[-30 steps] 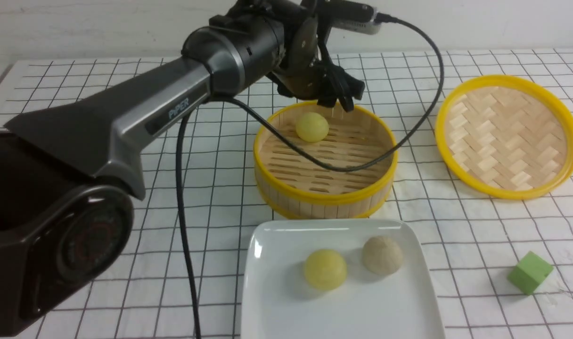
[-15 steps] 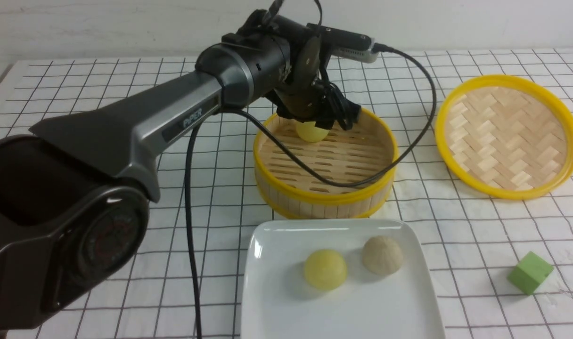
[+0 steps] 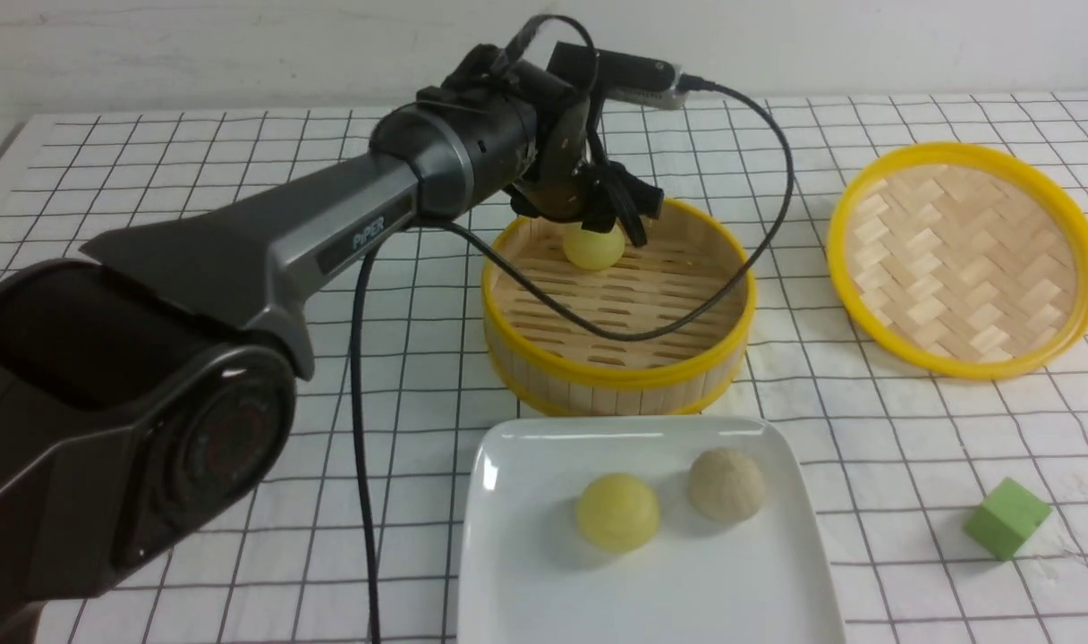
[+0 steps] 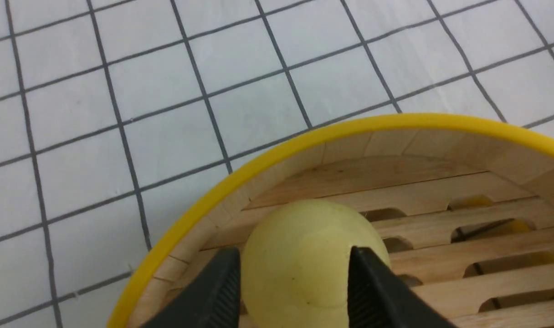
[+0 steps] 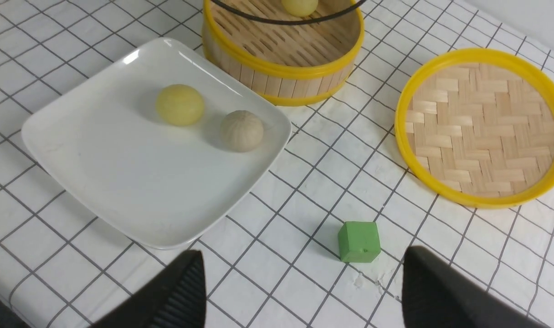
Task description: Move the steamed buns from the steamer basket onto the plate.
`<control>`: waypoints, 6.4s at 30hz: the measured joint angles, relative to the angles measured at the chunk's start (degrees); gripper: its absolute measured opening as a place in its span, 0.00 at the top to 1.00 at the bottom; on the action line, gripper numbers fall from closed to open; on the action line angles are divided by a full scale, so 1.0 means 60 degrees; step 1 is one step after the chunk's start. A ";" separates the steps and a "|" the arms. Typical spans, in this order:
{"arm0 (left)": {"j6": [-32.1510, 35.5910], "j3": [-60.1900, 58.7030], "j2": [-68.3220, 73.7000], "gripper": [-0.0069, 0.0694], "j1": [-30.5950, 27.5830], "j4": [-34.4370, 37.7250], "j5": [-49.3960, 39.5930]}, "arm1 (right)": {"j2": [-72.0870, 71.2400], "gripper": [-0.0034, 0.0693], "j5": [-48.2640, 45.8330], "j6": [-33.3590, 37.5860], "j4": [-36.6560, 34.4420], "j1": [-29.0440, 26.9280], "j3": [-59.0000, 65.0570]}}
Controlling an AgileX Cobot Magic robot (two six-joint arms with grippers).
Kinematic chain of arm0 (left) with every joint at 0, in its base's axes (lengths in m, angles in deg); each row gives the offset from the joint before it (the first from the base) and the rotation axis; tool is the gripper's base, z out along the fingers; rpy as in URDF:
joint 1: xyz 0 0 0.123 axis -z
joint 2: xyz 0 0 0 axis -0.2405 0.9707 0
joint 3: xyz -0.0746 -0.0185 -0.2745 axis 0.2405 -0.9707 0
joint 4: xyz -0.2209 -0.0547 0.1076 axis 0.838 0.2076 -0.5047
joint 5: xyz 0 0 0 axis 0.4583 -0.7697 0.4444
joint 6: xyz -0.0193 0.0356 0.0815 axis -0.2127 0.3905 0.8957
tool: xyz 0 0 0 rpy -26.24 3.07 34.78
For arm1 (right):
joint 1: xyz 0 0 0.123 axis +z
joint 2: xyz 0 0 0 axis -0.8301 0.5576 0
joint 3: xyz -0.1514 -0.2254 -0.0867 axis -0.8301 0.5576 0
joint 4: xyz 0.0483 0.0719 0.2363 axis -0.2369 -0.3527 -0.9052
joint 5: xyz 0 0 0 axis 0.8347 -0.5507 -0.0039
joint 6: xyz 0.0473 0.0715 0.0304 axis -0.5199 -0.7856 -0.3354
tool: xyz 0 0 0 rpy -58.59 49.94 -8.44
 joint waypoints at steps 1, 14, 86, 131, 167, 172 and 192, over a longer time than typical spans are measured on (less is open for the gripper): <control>0.0000 0.0000 0.0000 0.45 0.0000 -0.0004 0.0000 | 0.0000 0.19 0.0000 0.0000 0.0000 0.0000 0.0000; -0.0022 0.0000 0.0526 0.49 0.0000 0.0019 0.0492 | 0.0000 0.19 0.0000 0.0010 0.0000 0.0000 0.0000; 0.1197 -0.6803 -0.5365 0.87 0.1461 0.2286 -0.3380 | -0.0021 0.19 0.0000 0.0218 -0.0415 0.0000 0.0838; 0.0493 -0.4695 -0.4193 0.28 0.1479 0.0934 -0.4332 | -0.0021 0.19 0.0000 0.0468 -0.0456 0.0000 0.0838; -0.0363 -0.0668 -1.0092 0.47 0.1479 -0.5486 -0.5857 | -0.0021 0.19 0.4194 -0.4080 0.4907 0.0000 0.0845; -0.0073 -0.0668 -1.0563 0.50 0.1479 -0.4918 -0.6174 | -0.0088 0.19 0.3719 -0.5055 0.5855 0.0000 0.0845; 0.0225 -0.1264 -1.1864 0.51 0.1479 -0.2221 -0.6174 | -0.1246 0.19 0.0807 -0.4137 0.2928 0.0000 0.0845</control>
